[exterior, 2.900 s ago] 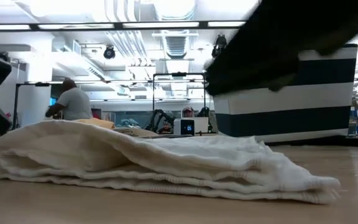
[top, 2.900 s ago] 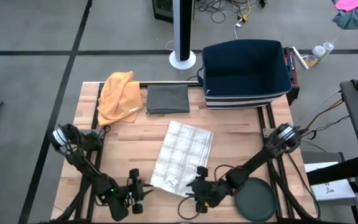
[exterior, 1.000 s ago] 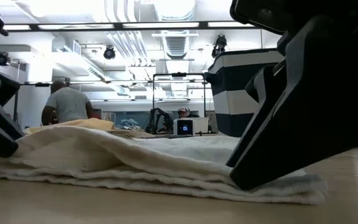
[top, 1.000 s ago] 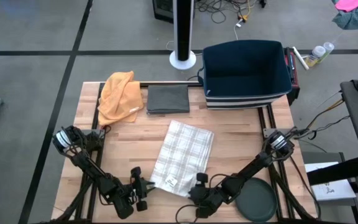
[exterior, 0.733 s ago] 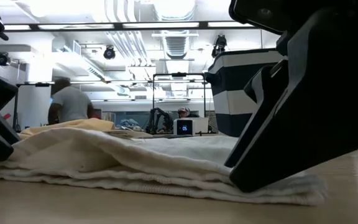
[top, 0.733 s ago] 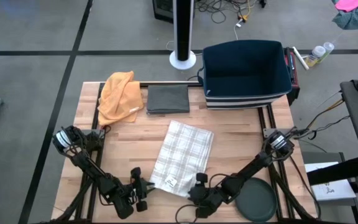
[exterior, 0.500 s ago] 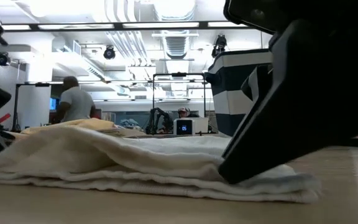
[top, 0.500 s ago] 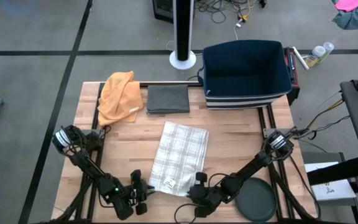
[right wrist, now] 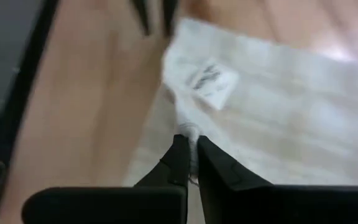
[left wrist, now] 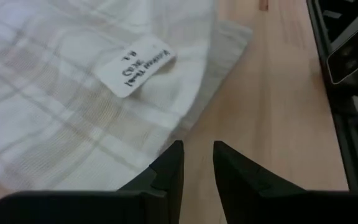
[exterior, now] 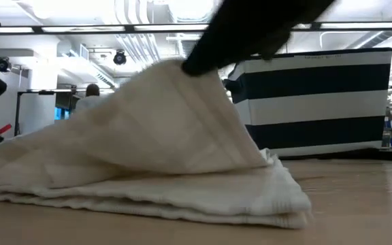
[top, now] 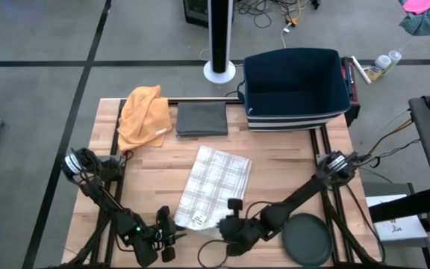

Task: Fold kitchen towel into neat rectangle
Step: Fold the white patterned towel

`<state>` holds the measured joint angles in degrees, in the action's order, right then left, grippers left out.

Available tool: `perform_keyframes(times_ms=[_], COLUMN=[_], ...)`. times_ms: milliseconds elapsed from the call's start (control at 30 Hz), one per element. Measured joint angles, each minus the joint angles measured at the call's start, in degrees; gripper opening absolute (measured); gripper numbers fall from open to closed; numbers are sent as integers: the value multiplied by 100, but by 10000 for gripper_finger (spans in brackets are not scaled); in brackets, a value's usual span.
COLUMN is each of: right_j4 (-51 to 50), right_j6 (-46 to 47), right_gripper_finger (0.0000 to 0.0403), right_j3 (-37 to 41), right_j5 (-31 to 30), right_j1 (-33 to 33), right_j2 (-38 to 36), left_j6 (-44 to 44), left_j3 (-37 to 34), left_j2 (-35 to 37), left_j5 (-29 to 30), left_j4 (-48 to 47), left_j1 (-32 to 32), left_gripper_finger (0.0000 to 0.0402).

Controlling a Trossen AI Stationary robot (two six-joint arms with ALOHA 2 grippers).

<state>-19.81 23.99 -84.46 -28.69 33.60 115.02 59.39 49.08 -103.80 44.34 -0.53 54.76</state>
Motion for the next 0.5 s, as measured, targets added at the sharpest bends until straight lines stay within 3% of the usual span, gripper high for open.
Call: perform_keyframes(times_ms=[267, 500], right_j4=[-1316, -1427], right_j6=[-302, -595], right_gripper_finger=[12, 13], right_j3=[-726, -901], right_j5=[-551, -568], right_j1=[-335, -423], right_j2=[-43, -209], left_j6=[-12, 24], left_j3=[-4, -9], left_j2=[-383, -446], left_j5=[267, 332], left_j4=[253, 109], left_j1=[-6, -36], left_gripper_finger=[77, 77])
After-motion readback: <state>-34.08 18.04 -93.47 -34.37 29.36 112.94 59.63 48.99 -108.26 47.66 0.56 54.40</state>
